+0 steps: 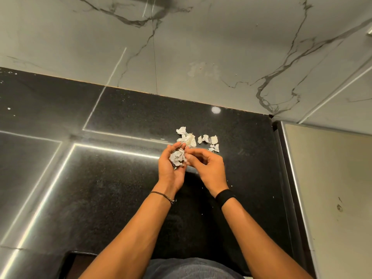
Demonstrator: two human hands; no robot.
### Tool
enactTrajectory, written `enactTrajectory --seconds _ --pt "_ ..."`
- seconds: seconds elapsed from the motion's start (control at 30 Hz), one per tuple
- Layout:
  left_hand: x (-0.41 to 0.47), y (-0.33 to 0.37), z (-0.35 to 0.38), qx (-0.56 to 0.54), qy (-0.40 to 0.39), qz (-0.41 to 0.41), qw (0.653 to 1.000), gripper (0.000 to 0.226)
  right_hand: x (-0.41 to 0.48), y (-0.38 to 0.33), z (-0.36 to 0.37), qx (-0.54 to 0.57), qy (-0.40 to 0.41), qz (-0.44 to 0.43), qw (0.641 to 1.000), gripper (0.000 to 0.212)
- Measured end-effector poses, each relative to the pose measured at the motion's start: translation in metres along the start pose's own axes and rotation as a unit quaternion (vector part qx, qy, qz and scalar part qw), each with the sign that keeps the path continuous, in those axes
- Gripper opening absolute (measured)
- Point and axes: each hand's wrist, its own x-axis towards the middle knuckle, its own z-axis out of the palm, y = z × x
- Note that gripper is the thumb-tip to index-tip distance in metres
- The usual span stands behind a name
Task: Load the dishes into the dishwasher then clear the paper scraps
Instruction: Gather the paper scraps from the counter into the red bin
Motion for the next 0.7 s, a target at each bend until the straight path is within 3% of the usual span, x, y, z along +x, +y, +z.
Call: enactTrajectory --seconds 0.1,0.2,0.33,0.4,0.5,0.6,0.7 --pt "-0.004 -0.001 0.002 -0.030 -0.009 -0.027 0.999 0.032 0.006 -0.002 -0.001 -0.015 0.033 -0.013 0.999 0.016" --pt "-0.004 0.001 0.002 -0.067 -0.008 -0.041 0.997 0.033 0.013 0.010 -0.018 -0.187 0.088 -0.065 0.976 0.015" --pt "-0.001 0.001 -0.001 -0.053 0.004 -0.039 0.998 0.033 0.008 0.037 -0.026 -0.428 -0.036 -0.112 0.896 0.023" --pt "0.000 0.000 -0.002 -0.035 0.010 -0.033 0.999 0.032 0.002 0.046 -0.020 -0.456 -0.048 -0.146 0.877 0.011" --pt "0.001 -0.003 -0.003 -0.008 0.014 -0.020 1.000 0.031 0.002 0.048 -0.021 -0.482 -0.045 -0.155 0.861 0.011" --pt "0.002 -0.006 -0.004 0.006 0.018 -0.013 1.000 0.029 0.001 0.041 -0.029 -0.447 -0.019 -0.103 0.888 0.010" --pt "0.002 -0.013 0.000 0.027 0.014 -0.019 0.999 0.026 -0.002 0.016 -0.034 -0.236 0.065 -0.012 0.969 0.009"
